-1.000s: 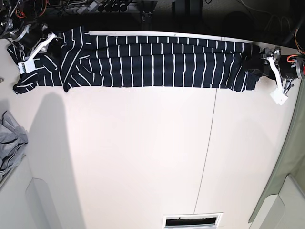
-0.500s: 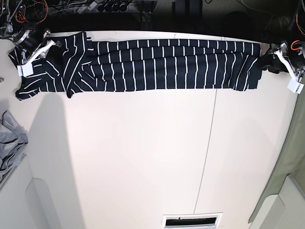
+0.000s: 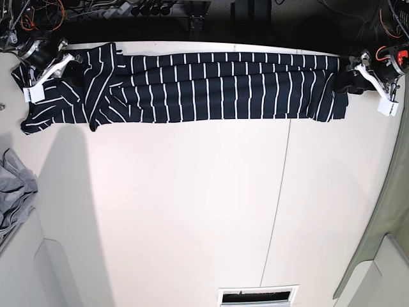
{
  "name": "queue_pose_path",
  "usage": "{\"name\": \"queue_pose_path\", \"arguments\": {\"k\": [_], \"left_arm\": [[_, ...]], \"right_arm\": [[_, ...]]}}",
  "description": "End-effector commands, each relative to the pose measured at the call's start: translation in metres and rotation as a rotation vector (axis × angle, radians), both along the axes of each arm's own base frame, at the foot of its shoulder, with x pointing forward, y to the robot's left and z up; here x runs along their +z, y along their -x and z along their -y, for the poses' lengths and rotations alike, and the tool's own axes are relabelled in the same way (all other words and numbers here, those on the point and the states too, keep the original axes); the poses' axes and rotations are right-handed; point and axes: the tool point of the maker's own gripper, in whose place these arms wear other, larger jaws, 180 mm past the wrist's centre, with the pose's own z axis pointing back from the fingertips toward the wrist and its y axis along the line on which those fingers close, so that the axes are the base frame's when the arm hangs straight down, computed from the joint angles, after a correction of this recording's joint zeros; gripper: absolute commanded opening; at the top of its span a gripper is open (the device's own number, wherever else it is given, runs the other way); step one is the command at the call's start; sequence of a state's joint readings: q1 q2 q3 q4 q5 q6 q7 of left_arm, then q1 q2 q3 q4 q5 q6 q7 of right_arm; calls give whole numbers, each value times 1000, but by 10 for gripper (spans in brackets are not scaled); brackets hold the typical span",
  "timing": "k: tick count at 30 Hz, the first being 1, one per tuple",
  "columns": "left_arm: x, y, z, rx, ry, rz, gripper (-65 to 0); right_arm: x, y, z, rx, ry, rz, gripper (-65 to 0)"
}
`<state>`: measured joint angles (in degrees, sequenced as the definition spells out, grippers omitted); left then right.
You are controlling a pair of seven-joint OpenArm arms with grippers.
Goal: Layout the t-shirt on the table in an organized manner, then fold the t-shirt properly
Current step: 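Grasp the band end with the left gripper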
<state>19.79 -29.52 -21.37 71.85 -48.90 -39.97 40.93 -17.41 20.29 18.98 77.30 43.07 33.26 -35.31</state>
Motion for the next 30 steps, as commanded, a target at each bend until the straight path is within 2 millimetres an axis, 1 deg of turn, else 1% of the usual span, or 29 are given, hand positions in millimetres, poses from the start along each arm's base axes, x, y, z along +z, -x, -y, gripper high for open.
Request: {"name": "queue_pose_path", "arguments": {"k": [1, 5, 8, 11, 16, 19, 20, 21, 23, 24, 27, 30], "left_arm": [[-2, 4, -9, -3, -30, -23, -241], [-4, 6, -8, 2, -25, -30, -241], [-3, 5, -2, 6, 9, -25, -241], [-2, 7, 10, 21, 81, -34, -242], [-5, 11, 38, 41, 198, -50, -242], [-7, 11, 47, 50, 224, -46, -253], [-8, 11, 48, 51, 228, -46, -293], [-8, 11, 48, 51, 228, -46, -373], [-8, 11, 48, 51, 227, -47, -590], [-7, 11, 48, 51, 227, -46, -650], [0, 5, 48, 31, 215, -22, -650], [21, -9, 52, -24, 188, 41, -650]], "right_arm": [[-1, 4, 4, 22, 22, -21, -650], [0, 3, 3, 18, 14, -17, -650], [2, 1, 2, 10, 0, -11, -650], [2, 2, 2, 11, 1, -12, -650], [2, 1, 2, 11, 0, -11, -650], [2, 1, 2, 11, 0, -11, -650], [2, 1, 2, 11, 0, -11, -650], [2, 1, 2, 11, 0, -11, -650], [2, 1, 2, 11, 0, -11, -650], [2, 1, 2, 11, 0, -11, -650], [2, 1, 2, 11, 1, -12, -650], [2, 1, 2, 11, 1, -11, -650]]}}
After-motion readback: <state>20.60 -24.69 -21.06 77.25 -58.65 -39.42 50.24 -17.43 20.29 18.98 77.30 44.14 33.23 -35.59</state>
